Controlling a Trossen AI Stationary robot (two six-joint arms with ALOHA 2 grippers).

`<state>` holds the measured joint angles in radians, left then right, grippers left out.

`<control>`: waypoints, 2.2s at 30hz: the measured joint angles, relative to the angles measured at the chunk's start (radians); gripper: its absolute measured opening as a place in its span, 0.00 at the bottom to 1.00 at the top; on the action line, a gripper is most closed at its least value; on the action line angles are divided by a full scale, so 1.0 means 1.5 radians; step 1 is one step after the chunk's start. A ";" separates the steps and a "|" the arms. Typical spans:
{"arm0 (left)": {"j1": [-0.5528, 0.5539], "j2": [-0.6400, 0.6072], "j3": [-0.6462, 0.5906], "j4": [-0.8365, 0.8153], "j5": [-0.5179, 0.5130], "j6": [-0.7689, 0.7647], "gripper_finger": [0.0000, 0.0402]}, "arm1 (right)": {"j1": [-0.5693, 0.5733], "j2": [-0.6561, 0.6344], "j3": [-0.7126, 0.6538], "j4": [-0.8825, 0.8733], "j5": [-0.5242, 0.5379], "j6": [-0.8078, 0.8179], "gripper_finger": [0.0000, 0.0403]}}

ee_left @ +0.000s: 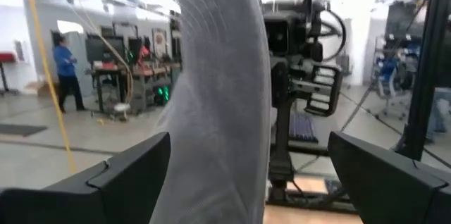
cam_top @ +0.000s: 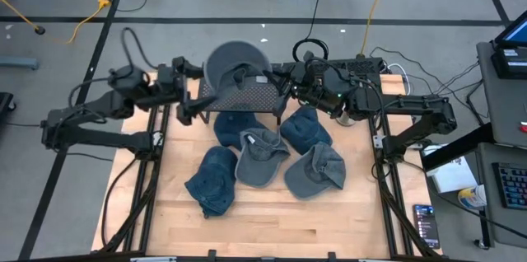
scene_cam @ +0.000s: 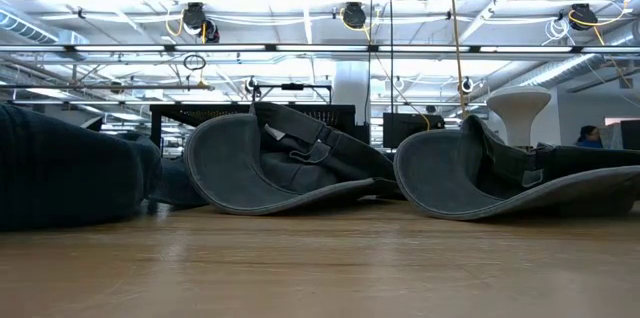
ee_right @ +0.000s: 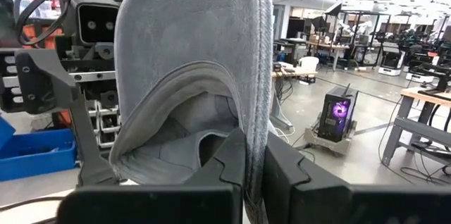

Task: Pick & Place hat
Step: Put the bottom dark gray cap on the right side of the shelf

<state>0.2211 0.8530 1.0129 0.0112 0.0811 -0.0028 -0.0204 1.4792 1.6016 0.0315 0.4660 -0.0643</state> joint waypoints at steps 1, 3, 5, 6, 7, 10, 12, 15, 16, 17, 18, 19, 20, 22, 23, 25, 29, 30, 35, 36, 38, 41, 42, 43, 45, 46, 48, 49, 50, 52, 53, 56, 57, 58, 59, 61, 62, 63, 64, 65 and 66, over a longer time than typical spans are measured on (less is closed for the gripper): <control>0.000 0.013 0.008 0.002 0.003 -0.003 0.97 | 0.000 0.000 0.000 0.000 0.000 0.000 0.03; 0.000 0.032 0.019 0.004 0.004 -0.004 0.97 | 0.000 0.000 0.000 0.000 0.000 -0.001 0.03; 0.000 0.046 0.027 0.003 0.004 -0.013 0.97 | 0.000 0.000 0.000 0.000 0.000 -0.001 0.03; 0.000 0.052 0.030 0.003 0.004 -0.018 0.97 | 0.000 0.000 0.000 -0.001 0.001 -0.002 0.03; 0.000 0.056 0.033 0.003 0.004 -0.019 0.97 | 0.000 0.000 0.000 -0.001 0.001 -0.002 0.03; 0.000 0.060 0.039 0.005 -0.002 -0.022 0.94 | 0.000 0.000 0.000 0.000 0.001 -0.002 0.03; 0.000 0.060 0.039 0.007 -0.002 -0.027 0.89 | 0.000 0.000 0.000 0.000 0.001 -0.002 0.04; 0.000 0.058 0.039 0.007 -0.002 -0.033 0.78 | 0.000 0.000 0.000 -0.002 0.000 -0.001 0.03; 0.000 0.056 0.039 0.007 -0.002 -0.033 0.74 | 0.000 -0.001 0.000 -0.002 0.000 -0.001 0.03; 0.000 0.056 0.039 0.008 -0.002 -0.035 0.70 | 0.001 0.000 0.000 -0.002 0.000 0.000 0.03; 0.000 0.055 0.039 0.010 -0.002 -0.041 0.66 | 0.002 0.000 0.000 -0.002 0.000 0.000 0.03; 0.000 0.055 0.039 0.013 -0.003 -0.043 0.63 | 0.002 0.000 0.000 -0.002 0.000 0.000 0.03; 0.000 0.055 0.039 0.017 -0.003 -0.047 0.59 | 0.002 -0.001 0.000 -0.002 0.000 0.000 0.03; 0.000 0.054 0.039 0.032 -0.003 -0.057 0.53 | 0.007 -0.004 0.000 -0.002 0.000 0.007 0.03; 0.000 0.054 0.039 0.039 -0.003 -0.058 0.49 | 0.008 -0.007 0.000 -0.004 -0.001 0.011 0.03; 0.000 0.054 0.039 0.049 -0.004 -0.054 0.42 | 0.013 -0.009 0.000 -0.003 0.000 0.015 0.04; 0.001 0.053 0.039 0.048 -0.012 -0.052 0.26 | 0.020 -0.010 0.000 -0.005 0.000 0.014 0.07; 0.001 0.053 0.039 0.048 -0.015 -0.053 0.21 | 0.022 -0.011 0.000 -0.005 0.000 0.015 0.08; 0.001 0.054 0.039 0.046 -0.028 -0.044 0.03 | 0.026 -0.011 0.000 -0.005 -0.006 0.037 0.16; 0.001 0.052 0.039 0.045 -0.034 -0.043 0.04 | 0.028 -0.011 0.000 -0.005 -0.004 0.048 0.17; 0.001 0.050 0.039 0.043 -0.039 -0.026 0.04 | 0.031 -0.013 0.000 -0.015 0.000 0.063 0.21; -0.001 0.043 0.038 0.043 -0.048 0.024 0.03 | 0.041 -0.028 0.000 -0.051 0.001 0.071 0.28; -0.001 0.041 0.038 0.047 -0.053 0.044 0.02 | 0.045 -0.037 0.000 -0.065 0.002 0.078 0.30; -0.001 0.035 0.038 0.049 -0.058 0.061 0.02 | 0.051 -0.046 0.000 -0.082 0.004 0.089 0.32; 0.000 0.029 0.039 0.051 -0.078 0.096 0.03 | 0.061 -0.063 0.000 -0.101 0.007 0.120 0.35; -0.001 0.025 0.039 0.052 -0.088 0.115 0.03 | 0.065 -0.072 0.000 -0.114 0.006 0.141 0.37; -0.001 0.022 0.039 0.049 -0.099 0.156 0.02 | 0.074 -0.086 0.000 -0.139 0.006 0.193 0.38; -0.001 0.022 0.039 0.050 -0.104 0.179 0.02 | 0.077 -0.092 0.000 -0.146 0.005 0.227 0.39; -0.001 0.020 0.039 0.049 -0.110 0.202 0.02 | 0.079 -0.097 0.000 -0.155 0.003 0.263 0.39; -0.005 0.018 0.039 0.052 -0.127 0.249 0.02 | 0.085 -0.103 0.000 -0.163 -0.004 0.335 0.39; -0.009 0.018 0.039 0.053 -0.141 0.272 0.02 | 0.085 -0.106 0.000 -0.164 -0.020 0.366 0.39; -0.026 0.019 0.039 0.051 -0.187 0.343 0.02 | 0.085 -0.107 0.000 -0.157 -0.069 0.459 0.38; -0.033 0.019 0.039 0.049 -0.203 0.372 0.02 | 0.085 -0.107 0.000 -0.157 -0.078 0.487 0.38; -0.041 0.020 0.039 0.049 -0.222 0.400 0.02 | 0.085 -0.106 0.000 -0.159 -0.086 0.511 0.38; -0.049 0.021 0.039 0.051 -0.239 0.427 0.02 | 0.085 -0.103 0.000 -0.157 -0.086 0.533 0.38; -0.066 0.024 0.039 0.052 -0.279 0.480 0.02 | 0.085 -0.096 0.000 -0.151 -0.086 0.574 0.38; -0.074 0.025 0.039 0.051 -0.300 0.505 0.02 | 0.085 -0.095 -0.001 -0.152 -0.087 0.594 0.37; -0.082 0.026 0.039 0.049 -0.320 0.531 0.02 | 0.085 -0.093 -0.001 -0.152 -0.087 0.617 0.37; -0.090 0.029 0.039 0.049 -0.342 0.557 0.02 | 0.085 -0.088 -0.001 -0.147 -0.087 0.641 0.37; -0.098 0.031 0.039 0.052 -0.362 0.586 0.02 | 0.083 -0.083 -0.001 -0.136 -0.086 0.668 0.37; -0.106 0.032 0.039 0.053 -0.382 0.615 0.02 | 0.082 -0.081 -0.001 -0.132 -0.086 0.694 0.37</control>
<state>0.0623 0.9004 1.0714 0.0908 -0.4916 0.9192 0.1019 1.3576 1.6009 -0.1662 0.3369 0.9774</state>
